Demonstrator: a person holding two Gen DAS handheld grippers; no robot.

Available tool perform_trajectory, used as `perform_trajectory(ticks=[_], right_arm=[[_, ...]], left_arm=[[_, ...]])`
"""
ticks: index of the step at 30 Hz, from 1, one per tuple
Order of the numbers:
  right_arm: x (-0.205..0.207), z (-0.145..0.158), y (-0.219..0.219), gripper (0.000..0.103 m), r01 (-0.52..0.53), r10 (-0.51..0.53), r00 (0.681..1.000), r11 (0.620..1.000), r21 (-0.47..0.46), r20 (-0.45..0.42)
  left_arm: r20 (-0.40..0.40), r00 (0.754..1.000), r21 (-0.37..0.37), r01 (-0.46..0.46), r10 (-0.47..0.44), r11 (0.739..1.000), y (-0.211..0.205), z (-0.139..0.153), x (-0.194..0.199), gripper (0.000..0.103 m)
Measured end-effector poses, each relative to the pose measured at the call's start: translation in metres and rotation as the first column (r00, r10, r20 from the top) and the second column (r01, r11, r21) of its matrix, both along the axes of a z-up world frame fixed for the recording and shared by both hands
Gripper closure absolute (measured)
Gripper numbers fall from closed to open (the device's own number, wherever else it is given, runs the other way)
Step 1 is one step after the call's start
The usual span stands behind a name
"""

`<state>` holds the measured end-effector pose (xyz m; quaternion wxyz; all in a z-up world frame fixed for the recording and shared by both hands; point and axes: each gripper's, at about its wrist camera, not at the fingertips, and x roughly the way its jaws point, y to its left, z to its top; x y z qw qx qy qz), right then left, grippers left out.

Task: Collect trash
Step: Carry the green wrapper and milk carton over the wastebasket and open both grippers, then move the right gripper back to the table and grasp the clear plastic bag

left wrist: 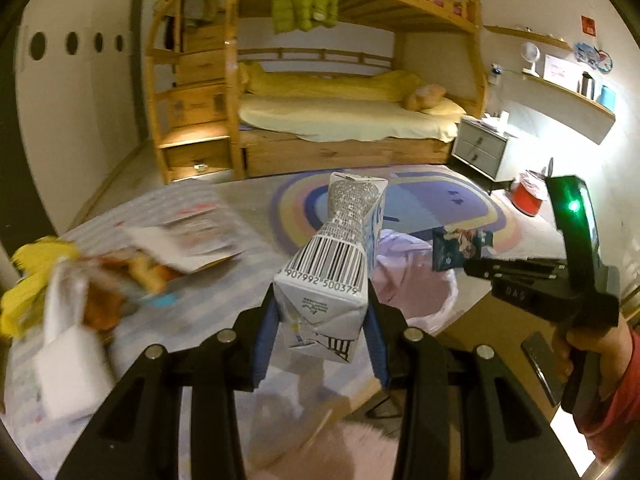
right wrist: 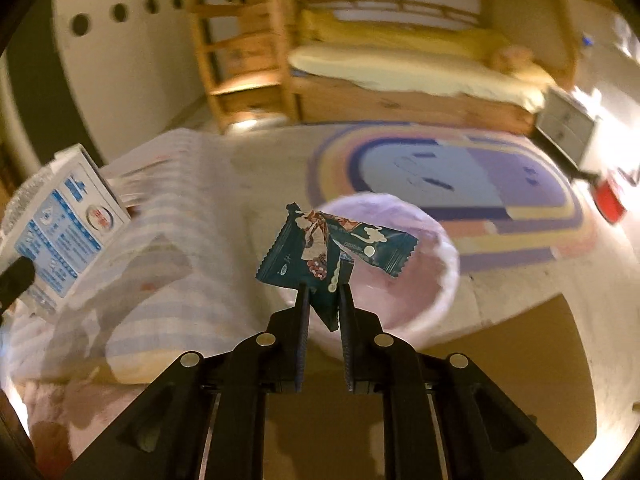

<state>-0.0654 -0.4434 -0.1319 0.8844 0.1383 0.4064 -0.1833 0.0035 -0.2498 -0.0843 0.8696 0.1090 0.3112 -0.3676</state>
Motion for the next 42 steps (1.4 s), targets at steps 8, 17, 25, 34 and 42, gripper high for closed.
perform_trajectory(ticks=[8,17,25,34,42], right_arm=[[0.027,-0.048,-0.047,0.075,0.068,-0.064,0.994,0.997,0.045,-0.083],[0.035,-0.054,-0.068,0.068,0.098,-0.093,0.993,0.992,0.081,-0.068],[0.015,-0.016,-0.082,0.064,0.147,-0.147,0.989,0.988,0.058,-0.005],[-0.005,0.019,-0.091,0.057,0.193,-0.195,0.978,0.981,0.033,0.078],[-0.003,0.039,-0.037,0.057,0.059,-0.065,0.991,0.997,0.059,0.113]], left_arm=[[-0.055,0.997,-0.003,0.049,-0.049,0.999,-0.049,-0.019,0.022,0.065],[-0.082,0.994,0.031,0.077,-0.074,0.997,-0.087,-0.040,0.029,0.065],[-0.095,0.986,0.046,0.142,-0.138,0.989,-0.141,-0.053,0.035,0.065],[-0.089,0.989,0.065,0.126,-0.120,0.990,-0.154,-0.040,0.045,0.044],[-0.039,0.999,0.056,0.030,-0.028,0.998,-0.073,-0.008,0.031,0.044]])
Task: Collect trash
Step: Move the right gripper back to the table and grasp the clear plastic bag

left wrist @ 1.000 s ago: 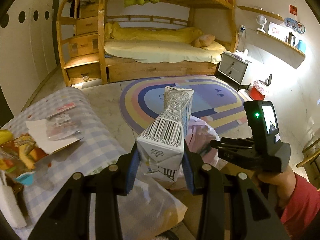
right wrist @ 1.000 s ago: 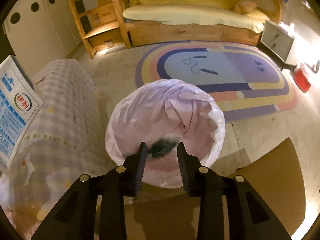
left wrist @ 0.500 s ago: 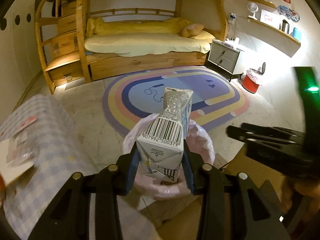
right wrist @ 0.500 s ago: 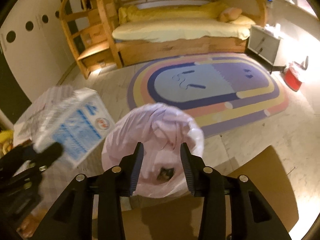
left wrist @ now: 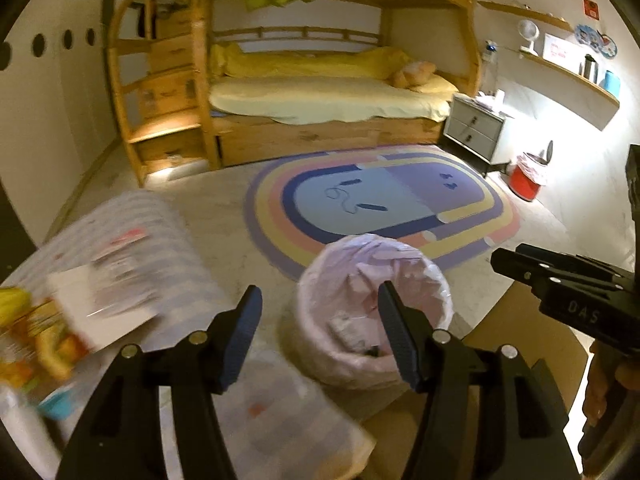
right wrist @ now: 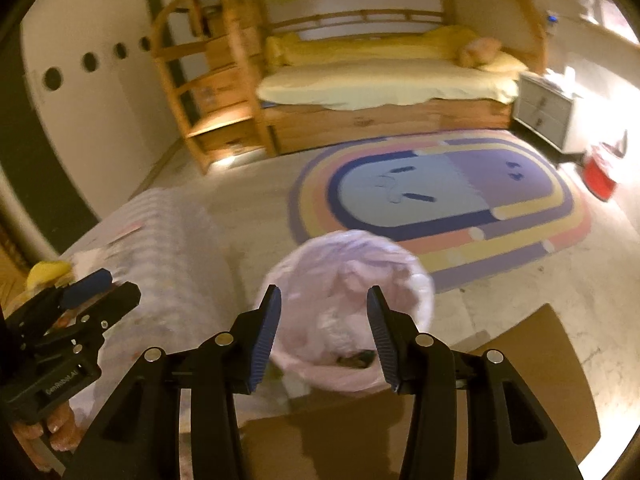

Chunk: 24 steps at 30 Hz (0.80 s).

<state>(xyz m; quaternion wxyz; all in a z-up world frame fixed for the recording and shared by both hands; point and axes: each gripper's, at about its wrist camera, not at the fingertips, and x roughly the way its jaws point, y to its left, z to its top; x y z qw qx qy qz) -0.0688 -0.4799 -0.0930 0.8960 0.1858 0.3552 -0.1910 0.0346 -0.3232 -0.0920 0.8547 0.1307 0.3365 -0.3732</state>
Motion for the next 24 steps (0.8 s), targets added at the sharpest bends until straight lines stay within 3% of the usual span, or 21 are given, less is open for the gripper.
perform_trajectory(ticks=[11,24], right_arm=[[0.019,0.030,0.113,0.057,-0.241,0.242,0.970,0.970,-0.035,0.033],[0.063,0.030,0.199,0.055,-0.435,0.436,0.900,0.896,-0.091,-0.010]], left_arm=[[0.024,0.982,0.014,-0.185,0.185,0.983,0.130,0.021,-0.017,0.044],[0.003,0.898,-0.019,-0.440,0.440,0.898,0.259,0.026,0.003,0.040]])
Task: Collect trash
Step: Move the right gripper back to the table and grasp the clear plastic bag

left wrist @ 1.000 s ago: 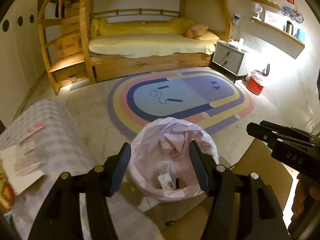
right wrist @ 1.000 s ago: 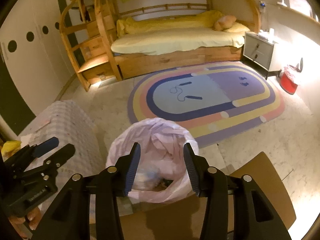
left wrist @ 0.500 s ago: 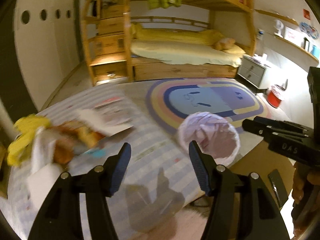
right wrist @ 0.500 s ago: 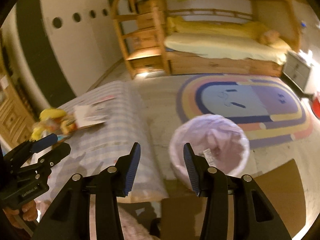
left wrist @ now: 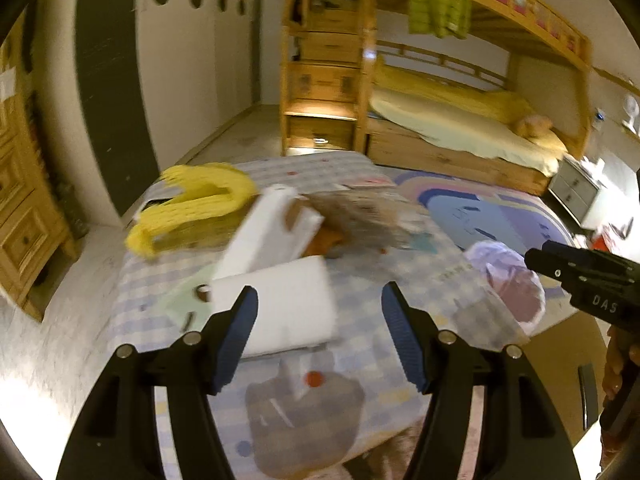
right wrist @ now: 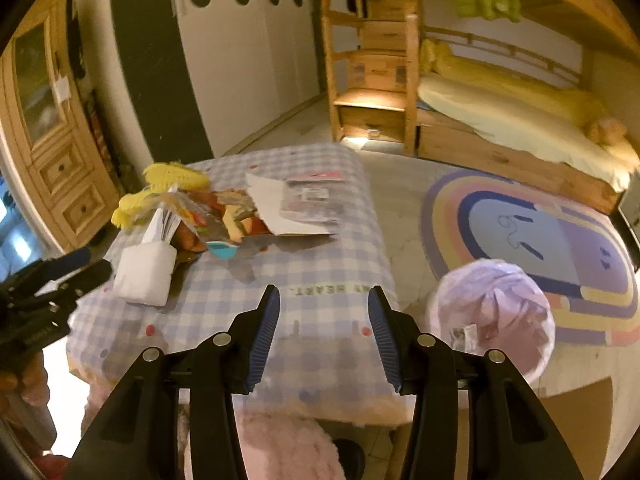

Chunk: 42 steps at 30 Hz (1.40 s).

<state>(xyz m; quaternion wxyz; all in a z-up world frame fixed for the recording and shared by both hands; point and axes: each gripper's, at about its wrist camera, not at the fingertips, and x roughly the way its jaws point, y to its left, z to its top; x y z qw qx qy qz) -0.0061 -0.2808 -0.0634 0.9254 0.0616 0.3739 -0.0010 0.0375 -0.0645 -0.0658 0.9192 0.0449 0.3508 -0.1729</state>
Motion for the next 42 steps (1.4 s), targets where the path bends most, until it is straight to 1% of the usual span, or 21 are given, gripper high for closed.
perform_trajectory(ticks=[4,8,12,15,16,17,19,20,24,26,28,30,32,33,34,35,36,37,39,41,42], right_arm=[[0.027,-0.005,0.004,0.052,-0.024,0.024,1.000,1.000,-0.001,-0.011],[0.057,-0.008,-0.003,0.052,-0.017,0.017,1.000,1.000,0.007,-0.016],[0.095,-0.012,-0.006,0.052,-0.015,0.015,1.000,1.000,-0.016,-0.025],[0.126,-0.023,-0.011,0.051,-0.013,0.012,0.999,1.000,-0.021,-0.053],[0.136,-0.027,-0.012,0.045,-0.014,0.013,0.998,1.000,-0.018,-0.063],[0.143,-0.031,-0.015,0.036,-0.014,0.013,0.998,1.000,-0.016,-0.068],[0.162,-0.041,-0.018,0.029,-0.011,0.011,0.996,1.000,-0.005,-0.092],[0.168,-0.045,-0.018,0.022,-0.013,0.013,0.995,1.000,0.001,-0.102],[0.195,-0.065,-0.018,0.015,-0.025,0.027,0.986,1.000,0.020,-0.161],[0.204,-0.073,-0.017,0.015,-0.021,0.023,0.982,1.000,0.011,-0.188],[0.208,-0.079,-0.017,0.015,-0.018,0.022,0.980,1.000,0.023,-0.197],[0.209,-0.080,-0.018,0.015,-0.015,0.023,0.980,0.999,0.043,-0.199],[0.207,-0.078,-0.016,0.024,-0.036,0.042,0.981,0.999,0.036,-0.188],[0.205,-0.075,-0.015,0.027,-0.040,0.043,0.982,0.999,0.021,-0.185],[0.203,-0.072,-0.014,0.036,-0.042,0.044,0.984,0.999,0.014,-0.175],[0.202,-0.070,-0.015,0.041,-0.044,0.046,0.984,0.999,0.016,-0.170],[0.200,-0.067,-0.016,0.043,-0.043,0.046,0.986,0.999,0.022,-0.159],[0.199,-0.064,-0.015,0.047,-0.043,0.047,0.988,0.999,0.025,-0.150],[0.196,-0.057,-0.016,0.050,-0.045,0.046,0.991,0.999,0.017,-0.127],[0.194,-0.051,-0.014,0.057,-0.041,0.041,0.993,0.999,0.004,-0.109],[0.193,-0.048,-0.014,0.058,-0.041,0.041,0.994,0.999,0.003,-0.102]], left_arm=[[0.001,0.999,-0.005,-0.050,0.050,0.999,0.023,-0.002,0.011,0.040],[0.018,0.995,0.002,-0.095,0.095,0.995,0.034,0.002,0.029,0.040],[0.030,0.987,0.001,-0.156,0.156,0.988,0.047,0.005,0.057,0.040],[0.026,0.983,0.002,-0.183,0.183,0.983,0.054,0.004,0.079,0.040],[0.023,0.981,0.001,-0.192,0.191,0.981,0.056,0.004,0.085,0.040],[0.019,0.980,0.002,-0.199,0.199,0.980,0.058,0.002,0.091,0.040],[0.012,0.979,0.007,-0.205,0.205,0.979,0.059,0.000,0.099,0.040],[0.009,0.979,0.009,-0.206,0.206,0.979,0.059,-0.002,0.102,0.040],[-0.003,0.979,0.021,-0.204,0.204,0.979,0.058,-0.006,0.113,0.040],[-0.009,0.979,0.026,-0.202,0.202,0.979,0.058,-0.009,0.118,0.040],[-0.011,0.979,0.028,-0.203,0.203,0.979,0.058,-0.011,0.117,0.040],[-0.017,0.978,0.029,-0.206,0.206,0.978,0.059,-0.012,0.117,0.040],[-0.022,0.978,0.029,-0.208,0.209,0.978,0.060,-0.013,0.117,0.040],[-0.022,0.977,0.030,-0.210,0.210,0.977,0.061,-0.014,0.116,0.040],[-0.024,0.977,0.028,-0.211,0.212,0.977,0.062,-0.013,0.116,0.040],[-0.025,0.977,0.025,-0.212,0.213,0.977,0.063,-0.013,0.116,0.040],[-0.027,0.976,0.021,-0.214,0.215,0.977,0.064,-0.013,0.115,0.040],[-0.026,0.976,0.020,-0.215,0.216,0.976,0.065,-0.013,0.115,0.040],[-0.026,0.976,0.021,-0.218,0.218,0.976,0.067,-0.013,0.115,0.040],[-0.025,0.975,0.022,-0.220,0.221,0.975,0.068,-0.013,0.114,0.040],[-0.023,0.975,0.022,-0.222,0.223,0.975,0.069,-0.012,0.113,0.040]])
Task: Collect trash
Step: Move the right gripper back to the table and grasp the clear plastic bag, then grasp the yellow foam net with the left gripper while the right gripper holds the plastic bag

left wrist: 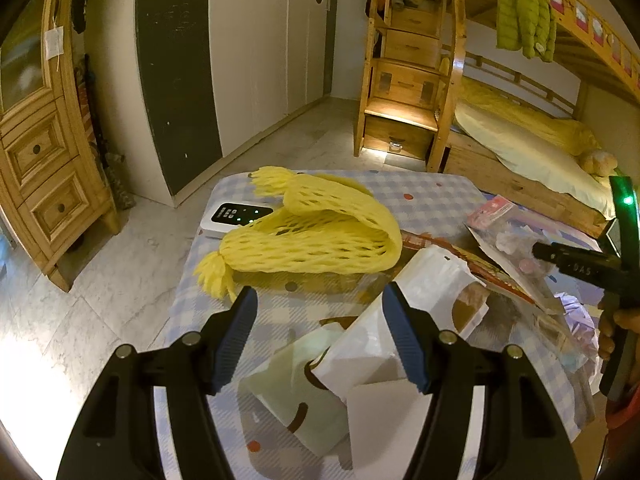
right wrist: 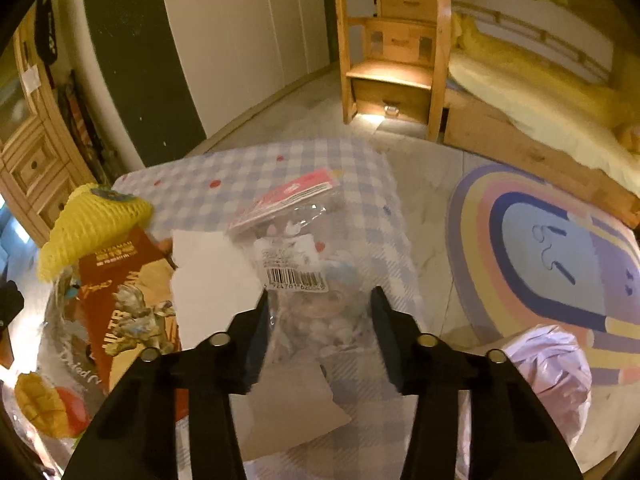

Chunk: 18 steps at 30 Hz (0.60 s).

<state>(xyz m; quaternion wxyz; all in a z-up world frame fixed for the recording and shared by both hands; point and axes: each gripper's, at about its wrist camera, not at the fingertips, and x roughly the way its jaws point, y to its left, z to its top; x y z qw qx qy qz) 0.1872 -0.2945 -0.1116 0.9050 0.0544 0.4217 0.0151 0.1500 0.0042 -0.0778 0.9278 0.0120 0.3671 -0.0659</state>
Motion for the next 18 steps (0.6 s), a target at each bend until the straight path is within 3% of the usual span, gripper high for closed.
perform_trajectory(ticks=[8,15,18], right_arm=[[-0.017,0.038,0.002,0.058,0.030,-0.031,0.997,0.999,0.023,0.068],[-0.034,0.056,0.019,0.057,0.009,-0.009,0.996,1.000,-0.004,0.088],[-0.038,0.060,0.021,0.057,0.009,-0.007,0.995,1.000,-0.021,0.099]], left_arm=[[0.011,1.000,-0.019,-0.025,0.025,1.000,0.021,0.007,-0.003,0.040],[-0.012,0.997,-0.030,0.074,-0.074,0.997,0.007,0.003,0.014,0.040],[-0.059,0.996,-0.059,0.066,-0.070,0.996,0.002,0.000,0.025,0.040]])
